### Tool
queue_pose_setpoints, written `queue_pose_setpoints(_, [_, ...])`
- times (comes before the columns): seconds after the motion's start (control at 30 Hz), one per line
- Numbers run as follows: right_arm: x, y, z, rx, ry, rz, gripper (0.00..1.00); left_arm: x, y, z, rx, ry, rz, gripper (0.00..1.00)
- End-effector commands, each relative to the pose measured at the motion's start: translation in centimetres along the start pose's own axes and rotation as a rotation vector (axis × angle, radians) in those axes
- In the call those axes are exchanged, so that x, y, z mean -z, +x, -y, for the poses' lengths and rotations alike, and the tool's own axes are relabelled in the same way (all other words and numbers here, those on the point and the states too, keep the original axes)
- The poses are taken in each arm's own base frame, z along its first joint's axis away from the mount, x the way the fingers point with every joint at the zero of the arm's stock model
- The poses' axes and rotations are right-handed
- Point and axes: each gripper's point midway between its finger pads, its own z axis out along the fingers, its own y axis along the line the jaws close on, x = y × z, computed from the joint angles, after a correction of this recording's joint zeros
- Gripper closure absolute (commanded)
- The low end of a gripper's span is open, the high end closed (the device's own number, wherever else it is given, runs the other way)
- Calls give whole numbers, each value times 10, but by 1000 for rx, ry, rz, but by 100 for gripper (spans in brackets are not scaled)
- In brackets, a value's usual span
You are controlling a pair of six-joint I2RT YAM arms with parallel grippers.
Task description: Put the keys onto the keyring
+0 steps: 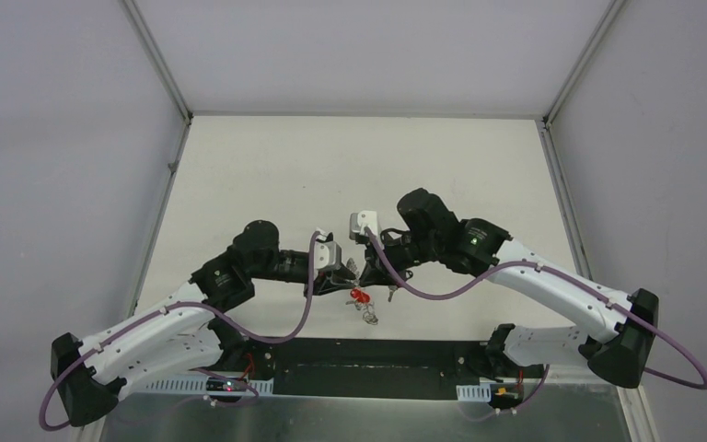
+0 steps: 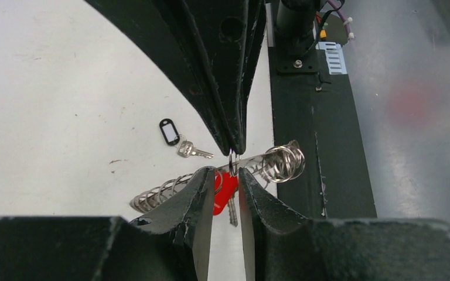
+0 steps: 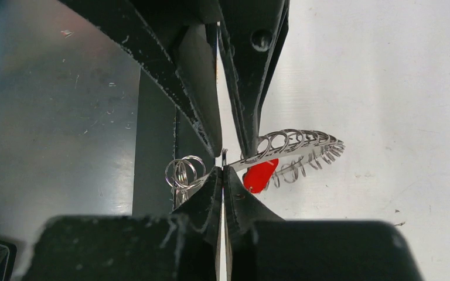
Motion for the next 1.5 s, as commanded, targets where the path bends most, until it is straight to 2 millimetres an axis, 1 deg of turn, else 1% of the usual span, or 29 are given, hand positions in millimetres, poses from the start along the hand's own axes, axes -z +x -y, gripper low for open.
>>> queue_pose_setpoints(0.0, [5,-31,-2,55,-3,78,100,-4,-25,3,-10,30,54,76])
queue_pose_setpoints(0.1, [3,-32,-2,52,-4,77,100,-7,-26,3,4,34,58,77])
queue_pose_setpoints(0.13, [3,-32,-2,51,-5,76,100,-8,-27,3,3,34,62,78])
queue_pose_setpoints(0.17, [3,-31,-2,50,-4,75,100,-8,-27,3,6,33,63,81])
queue_pose_setpoints(0.2, [2,-31,-1,48,-3,74,100,-9,-28,3,8,32,66,90])
queue_pose_setpoints(0.23, [2,-31,0,46,2,73,100,-9,-28,4,8,34,67,96])
queue_pose_setpoints(0.27, [2,-30,2,42,14,71,100,-9,-27,3,9,34,66,100])
queue_pose_setpoints(0.33, [3,-30,6,33,45,67,100,-8,-26,3,14,26,64,100])
queue_pose_setpoints(0.37, [4,-29,9,29,68,68,92,-8,-25,3,20,23,62,100])
queue_pose_setpoints(0.43, [8,-29,13,36,103,85,67,-7,-24,1,35,-2,66,100])
queue_pose_setpoints(0.5, [13,-31,13,57,132,135,46,-4,-25,-1,38,-28,80,100])
queue_pose_setpoints(0.53, [15,-36,13,78,148,183,37,-2,-25,0,34,-37,94,100])
queue_pose_setpoints(0.57, [20,-36,9,106,157,228,37,0,-30,-1,20,-49,118,100])
queue_pose_setpoints(0.63, [29,-41,8,127,189,311,27,4,-36,0,-12,-62,163,100])
queue_pose_setpoints(0.67, [33,-44,5,145,197,351,26,6,-40,1,-35,-64,193,100])
queue_pose_setpoints(0.73, [39,-48,0,173,198,412,26,10,-47,4,-87,-66,256,100])
queue_pose_setpoints(0.8, [43,-53,-7,205,178,460,30,13,-54,6,-137,-73,317,100])
queue_pose_setpoints(0.87, [43,-55,-14,229,145,484,37,15,-60,8,-178,-74,358,100])
queue_pose_setpoints(0.97, [41,-60,-21,258,98,514,54,17,-67,11,-226,-61,389,100])
queue_pose_setpoints(1.1, [37,-65,-27,282,50,535,69,18,-73,14,-268,-47,413,100])
queue_pose_setpoints(1.17, [34,-64,-26,278,40,527,71,19,-74,13,-277,-50,420,100])
queue_pose_setpoints(1.47, [24,-59,-24,267,19,504,70,20,-81,14,-279,-47,446,100])
